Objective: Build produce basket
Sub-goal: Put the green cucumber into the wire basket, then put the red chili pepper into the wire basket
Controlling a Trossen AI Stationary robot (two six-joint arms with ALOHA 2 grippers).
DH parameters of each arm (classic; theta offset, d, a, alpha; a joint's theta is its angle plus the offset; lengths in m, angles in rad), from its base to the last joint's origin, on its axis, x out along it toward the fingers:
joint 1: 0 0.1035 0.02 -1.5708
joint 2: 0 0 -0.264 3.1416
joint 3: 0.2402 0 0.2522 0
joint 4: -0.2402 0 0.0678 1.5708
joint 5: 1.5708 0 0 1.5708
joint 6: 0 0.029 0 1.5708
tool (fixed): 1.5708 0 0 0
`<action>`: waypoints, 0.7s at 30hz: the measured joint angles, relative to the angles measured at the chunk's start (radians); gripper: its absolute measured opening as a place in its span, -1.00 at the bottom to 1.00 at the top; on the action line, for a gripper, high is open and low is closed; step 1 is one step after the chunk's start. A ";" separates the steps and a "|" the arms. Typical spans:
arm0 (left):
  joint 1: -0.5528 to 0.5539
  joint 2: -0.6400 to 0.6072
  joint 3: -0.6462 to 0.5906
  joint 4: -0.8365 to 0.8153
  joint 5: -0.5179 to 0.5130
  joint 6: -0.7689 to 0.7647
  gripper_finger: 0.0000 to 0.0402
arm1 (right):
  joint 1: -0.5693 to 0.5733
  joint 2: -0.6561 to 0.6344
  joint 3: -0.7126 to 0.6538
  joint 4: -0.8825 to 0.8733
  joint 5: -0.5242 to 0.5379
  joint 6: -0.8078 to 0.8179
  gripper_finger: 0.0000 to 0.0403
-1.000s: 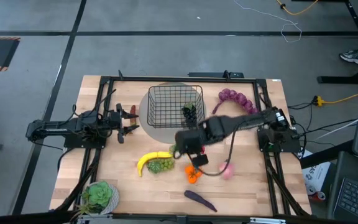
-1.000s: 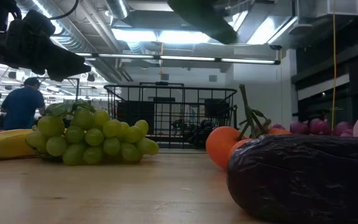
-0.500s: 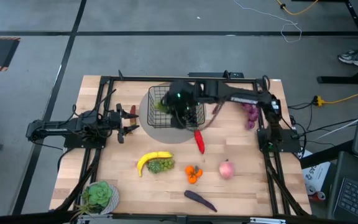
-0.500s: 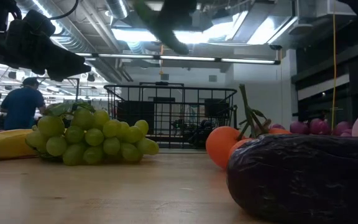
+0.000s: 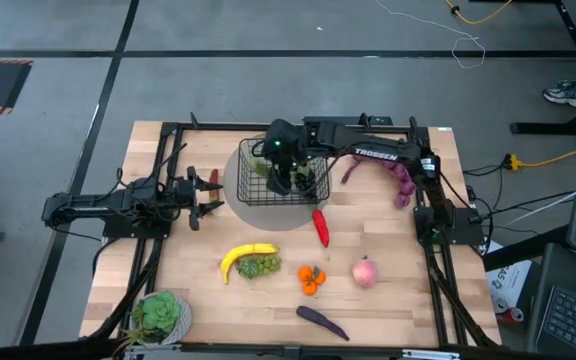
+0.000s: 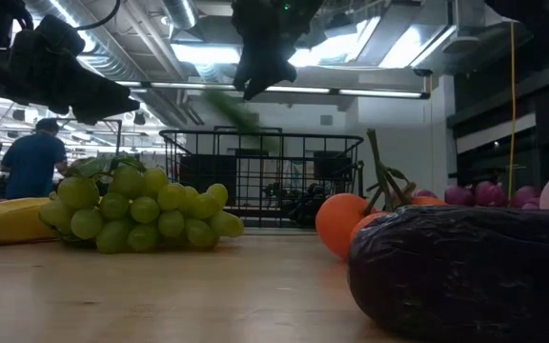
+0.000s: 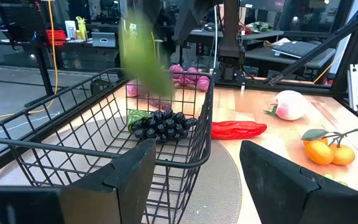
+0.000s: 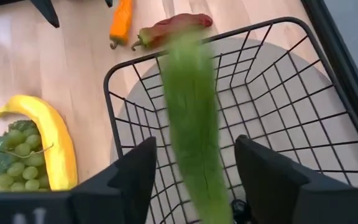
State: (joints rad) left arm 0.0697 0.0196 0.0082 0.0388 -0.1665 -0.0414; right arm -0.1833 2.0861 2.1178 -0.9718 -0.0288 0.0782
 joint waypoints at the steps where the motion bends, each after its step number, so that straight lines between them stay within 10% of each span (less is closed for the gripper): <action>1: 0.000 0.000 0.000 0.000 0.000 0.000 0.14 | 0.000 0.000 0.000 0.001 0.000 0.008 0.11; 16: 0.000 0.000 0.000 0.000 0.000 0.000 0.14 | 0.039 -0.008 0.192 -0.613 -0.006 0.201 0.22; 21: 0.000 0.000 0.000 0.000 0.000 0.000 0.14 | 0.119 -0.066 0.177 -0.598 -0.268 0.206 0.22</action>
State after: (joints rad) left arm 0.0697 0.0196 0.0082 0.0389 -0.1661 -0.0413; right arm -0.0644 2.0203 2.2947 -1.5696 -0.2973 0.2842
